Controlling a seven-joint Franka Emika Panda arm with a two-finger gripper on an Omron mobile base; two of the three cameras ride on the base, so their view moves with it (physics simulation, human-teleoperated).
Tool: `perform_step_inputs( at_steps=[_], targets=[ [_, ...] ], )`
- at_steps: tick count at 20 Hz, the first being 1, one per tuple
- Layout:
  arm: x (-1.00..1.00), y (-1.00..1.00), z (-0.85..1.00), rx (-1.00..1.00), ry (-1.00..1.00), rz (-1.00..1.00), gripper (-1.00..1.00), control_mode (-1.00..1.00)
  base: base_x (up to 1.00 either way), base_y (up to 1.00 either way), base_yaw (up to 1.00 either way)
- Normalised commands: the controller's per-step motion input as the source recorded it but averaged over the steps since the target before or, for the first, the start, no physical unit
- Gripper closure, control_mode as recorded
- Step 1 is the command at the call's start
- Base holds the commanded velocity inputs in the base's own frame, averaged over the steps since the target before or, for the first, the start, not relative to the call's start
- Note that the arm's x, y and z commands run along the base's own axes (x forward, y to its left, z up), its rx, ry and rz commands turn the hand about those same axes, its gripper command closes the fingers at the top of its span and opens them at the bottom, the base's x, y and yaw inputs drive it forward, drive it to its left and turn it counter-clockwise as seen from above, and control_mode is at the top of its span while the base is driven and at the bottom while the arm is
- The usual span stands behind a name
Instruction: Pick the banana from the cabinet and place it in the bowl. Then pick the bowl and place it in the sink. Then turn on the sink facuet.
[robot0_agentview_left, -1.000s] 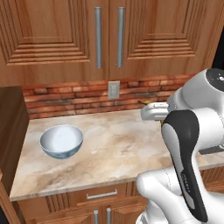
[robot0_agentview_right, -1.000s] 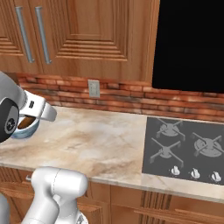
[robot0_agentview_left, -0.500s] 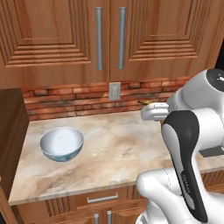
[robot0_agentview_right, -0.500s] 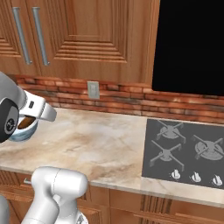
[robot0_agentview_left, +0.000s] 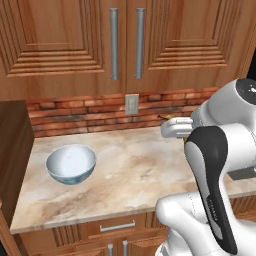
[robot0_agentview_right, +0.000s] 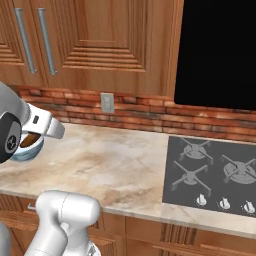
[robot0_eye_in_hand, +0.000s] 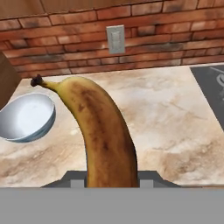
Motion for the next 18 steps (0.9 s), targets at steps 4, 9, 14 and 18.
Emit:
perform_step_inputs(
  at_steps=[4,9,14,18],
  targets=[
    [0.08,0.43,-0.44,-0.01,0.0,0.13,1.0,-1.0,0.0,0.0,0.0],
    [0.39,1.0,-0.74,-0.02,0.0,0.23,1.0,-1.0,0.0,0.0,0.0],
    [0.67,1.0,-0.36,0.0,0.01,0.14,1.0,-1.0,0.0,0.0,0.0],
    [0.75,1.0,-0.13,0.0,0.05,0.04,1.0,-1.0,0.0,0.0,0.0]
  ],
)
